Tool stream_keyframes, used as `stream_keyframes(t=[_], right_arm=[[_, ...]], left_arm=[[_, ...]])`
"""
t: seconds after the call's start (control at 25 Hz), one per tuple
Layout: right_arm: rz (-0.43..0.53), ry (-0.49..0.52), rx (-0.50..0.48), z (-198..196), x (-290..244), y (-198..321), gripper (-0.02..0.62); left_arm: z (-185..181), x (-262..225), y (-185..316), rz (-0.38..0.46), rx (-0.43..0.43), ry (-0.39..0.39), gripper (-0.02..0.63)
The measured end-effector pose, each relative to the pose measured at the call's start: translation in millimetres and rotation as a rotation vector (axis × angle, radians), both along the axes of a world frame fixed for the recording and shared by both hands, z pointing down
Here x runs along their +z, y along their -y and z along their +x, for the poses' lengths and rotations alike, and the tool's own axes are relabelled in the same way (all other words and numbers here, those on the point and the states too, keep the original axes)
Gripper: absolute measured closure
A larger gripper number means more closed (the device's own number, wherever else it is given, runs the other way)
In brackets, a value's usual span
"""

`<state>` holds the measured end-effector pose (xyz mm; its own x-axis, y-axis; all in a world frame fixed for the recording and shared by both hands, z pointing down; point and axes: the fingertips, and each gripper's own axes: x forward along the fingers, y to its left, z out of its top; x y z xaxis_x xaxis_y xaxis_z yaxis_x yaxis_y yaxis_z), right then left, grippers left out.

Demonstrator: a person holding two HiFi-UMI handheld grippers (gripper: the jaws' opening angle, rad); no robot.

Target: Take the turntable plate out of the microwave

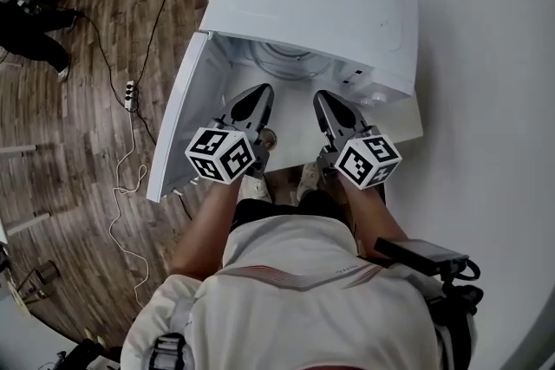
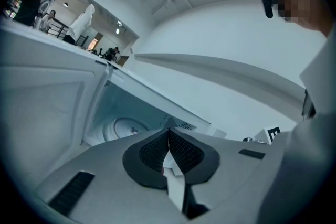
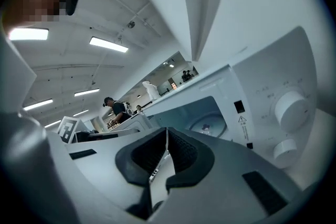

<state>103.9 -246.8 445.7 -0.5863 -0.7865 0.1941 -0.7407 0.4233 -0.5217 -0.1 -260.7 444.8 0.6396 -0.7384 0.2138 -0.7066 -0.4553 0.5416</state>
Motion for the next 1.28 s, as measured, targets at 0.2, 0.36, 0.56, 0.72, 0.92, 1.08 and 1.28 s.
stream_keyframes(t=[0.2, 0.36, 0.56, 0.72, 0.92, 1.08, 1.28], right_arm=[[-0.143, 0.094, 0.016, -5.5, 55.2, 16.4, 0.591], [-0.237, 0.209, 0.065, -2.6, 87.1, 17.5, 0.591], [-0.375, 0.371, 0.135, 0.3, 115.8, 26.6, 0.577], [-0.44, 0.525, 0.173, 0.2, 123.7, 23.3, 0.549], [-0.473, 0.638, 0.181, -0.1, 129.4, 21.4, 0.468], [-0.505, 0.718, 0.194, -5.0, 131.9, 19.4, 0.46], [-0.504, 0.764, 0.191, -7.6, 130.2, 22.5, 0.448]], left_arm=[[4.0, 51.8, 16.3, -0.142, -0.001, -0.105, 0.595], [9.5, 86.8, 15.4, -0.255, -0.014, -0.207, 0.58], [12.3, 112.9, 23.2, -0.358, -0.041, -0.316, 0.529], [12.3, 120.1, 18.5, -0.413, -0.057, -0.418, 0.506], [15.9, 122.7, 15.6, -0.465, -0.068, -0.541, 0.476], [18.3, 125.4, 12.8, -0.499, -0.059, -0.611, 0.449], [21.1, 124.1, 14.0, -0.557, -0.049, -0.732, 0.422]])
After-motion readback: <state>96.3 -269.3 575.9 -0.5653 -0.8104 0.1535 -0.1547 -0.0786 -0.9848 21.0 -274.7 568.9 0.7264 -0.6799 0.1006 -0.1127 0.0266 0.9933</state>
